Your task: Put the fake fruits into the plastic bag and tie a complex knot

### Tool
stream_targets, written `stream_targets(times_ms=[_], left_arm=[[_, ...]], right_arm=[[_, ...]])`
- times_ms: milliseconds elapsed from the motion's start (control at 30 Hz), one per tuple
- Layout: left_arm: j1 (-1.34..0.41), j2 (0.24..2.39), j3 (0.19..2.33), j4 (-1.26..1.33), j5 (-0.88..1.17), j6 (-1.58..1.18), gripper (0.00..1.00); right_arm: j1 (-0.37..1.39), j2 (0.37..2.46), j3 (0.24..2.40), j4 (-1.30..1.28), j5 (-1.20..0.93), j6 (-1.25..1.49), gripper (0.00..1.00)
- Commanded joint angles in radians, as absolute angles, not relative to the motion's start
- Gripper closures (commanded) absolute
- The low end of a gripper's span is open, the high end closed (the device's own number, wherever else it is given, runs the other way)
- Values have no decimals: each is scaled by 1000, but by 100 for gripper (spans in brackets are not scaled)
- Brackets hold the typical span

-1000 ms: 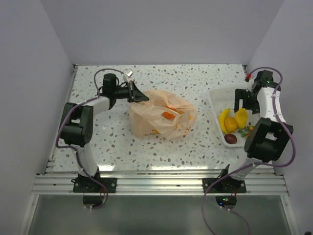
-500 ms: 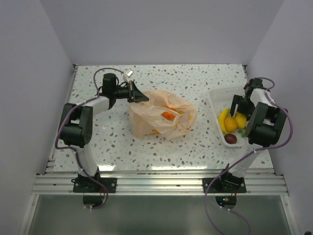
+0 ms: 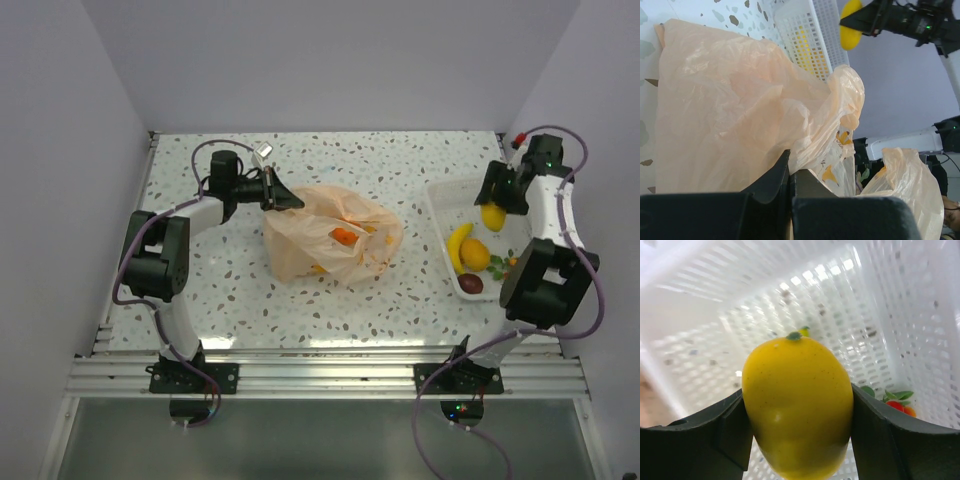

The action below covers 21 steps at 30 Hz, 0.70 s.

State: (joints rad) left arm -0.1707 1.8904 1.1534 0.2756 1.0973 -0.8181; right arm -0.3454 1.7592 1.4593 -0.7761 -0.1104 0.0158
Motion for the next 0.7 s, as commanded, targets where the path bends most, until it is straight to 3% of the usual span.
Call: stream_targets(times_ms=[0, 100, 300, 433, 667], left_arm=[[-164, 1844, 1166, 294, 1114, -798, 100], [-164, 1845, 1169, 301, 1118, -810, 100], [-164, 1838, 1180, 287, 1112, -793, 100], [-163, 1848, 1170, 308, 1115, -808, 100], [-164, 1847, 1170, 313, 1112, -818, 100]], right_arm=[[-304, 1586, 1565, -781, -296, 14, 89], [-220, 1551, 1580, -742, -285, 26, 100], [-51, 1500, 1580, -680, -525, 20, 98], [206, 1522, 1551, -571, -433, 11, 98], [492, 1577, 1542, -511, -376, -64, 98]])
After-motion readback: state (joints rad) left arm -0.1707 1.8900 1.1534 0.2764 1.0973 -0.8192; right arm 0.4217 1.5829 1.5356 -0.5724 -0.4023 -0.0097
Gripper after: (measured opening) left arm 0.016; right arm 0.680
